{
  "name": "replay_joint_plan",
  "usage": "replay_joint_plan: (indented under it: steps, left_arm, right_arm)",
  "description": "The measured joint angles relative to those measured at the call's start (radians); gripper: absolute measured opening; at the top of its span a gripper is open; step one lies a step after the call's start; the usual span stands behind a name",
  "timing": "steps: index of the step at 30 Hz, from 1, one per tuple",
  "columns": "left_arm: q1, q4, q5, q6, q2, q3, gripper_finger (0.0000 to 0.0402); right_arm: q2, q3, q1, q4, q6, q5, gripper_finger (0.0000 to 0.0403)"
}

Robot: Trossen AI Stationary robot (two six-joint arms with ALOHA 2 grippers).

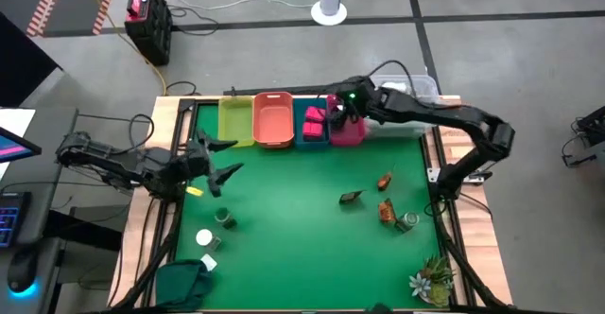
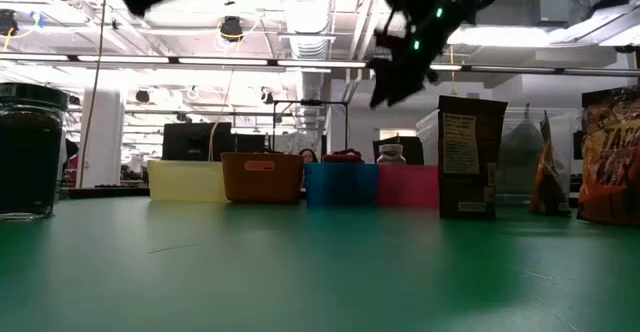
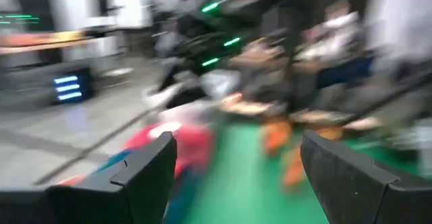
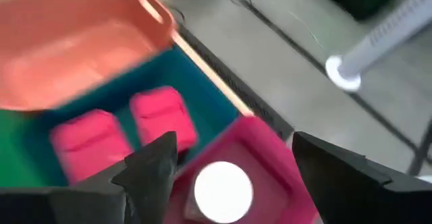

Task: Sort spices by type
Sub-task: Put the white seasoning bottle into the red bin

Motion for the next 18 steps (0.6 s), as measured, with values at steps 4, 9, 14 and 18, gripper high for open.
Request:
replay_joint_plan:
  steps: [4,9,14,18]
  left_arm:
    - [-0.103,-0.005,0.02,0.006,0.057,0.057,0.0302]
    - [-0.184,-0.176,-0.169,0.012,0.19,0.166,0.0302]
    - [-0.223,-0.693,-0.166,-0.329,0.354,0.42,0.0302]
    - [-0.237,-1.099,-0.031,-0.637,0.503,0.61,0.0302]
  right_arm:
    - [-0.074,-0.054,0.115,0.065,-0.027,-0.014,0.0329]
    - [-0.147,-0.185,0.268,0.189,-0.01,-0.008,0.0328]
    - [-0.183,-0.268,0.387,0.27,0.06,-0.005,0.0328]
    - [-0.152,-0.294,0.458,0.349,0.074,0.001,0.0328]
